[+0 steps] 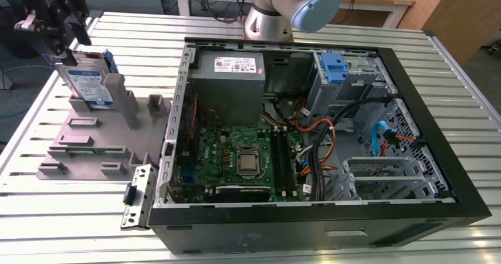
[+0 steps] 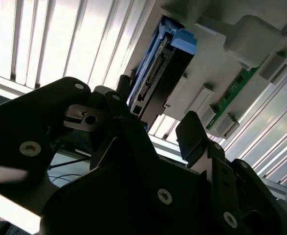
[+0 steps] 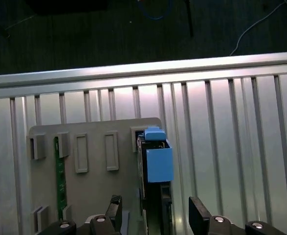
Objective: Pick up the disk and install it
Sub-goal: 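Pick up the disk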
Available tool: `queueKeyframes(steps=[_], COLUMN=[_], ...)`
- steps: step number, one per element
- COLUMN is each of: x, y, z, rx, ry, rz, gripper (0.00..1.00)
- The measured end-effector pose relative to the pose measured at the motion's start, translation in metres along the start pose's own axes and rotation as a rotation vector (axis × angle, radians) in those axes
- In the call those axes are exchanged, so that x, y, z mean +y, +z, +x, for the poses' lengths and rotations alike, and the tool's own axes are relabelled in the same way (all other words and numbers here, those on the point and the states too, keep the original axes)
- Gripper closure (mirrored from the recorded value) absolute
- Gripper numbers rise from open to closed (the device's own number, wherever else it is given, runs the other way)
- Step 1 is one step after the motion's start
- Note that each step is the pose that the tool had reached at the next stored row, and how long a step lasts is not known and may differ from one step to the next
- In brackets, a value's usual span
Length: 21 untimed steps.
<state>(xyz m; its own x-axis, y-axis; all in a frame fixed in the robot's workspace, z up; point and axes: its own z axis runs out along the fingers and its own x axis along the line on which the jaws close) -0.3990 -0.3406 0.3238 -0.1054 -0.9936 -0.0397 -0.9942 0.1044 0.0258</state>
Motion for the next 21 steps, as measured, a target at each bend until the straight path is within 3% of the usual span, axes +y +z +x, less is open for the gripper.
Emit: queueKeyframes(steps=[12,21], x=[0.0052,0.0050], y=[0.0149,0.0195], z=[0.0011,0.0008], rx=[0.0002,0.0019], ry=[-0.020,-0.091], rz=[0.0017,-0.0010], gripper=[0.35,0.35])
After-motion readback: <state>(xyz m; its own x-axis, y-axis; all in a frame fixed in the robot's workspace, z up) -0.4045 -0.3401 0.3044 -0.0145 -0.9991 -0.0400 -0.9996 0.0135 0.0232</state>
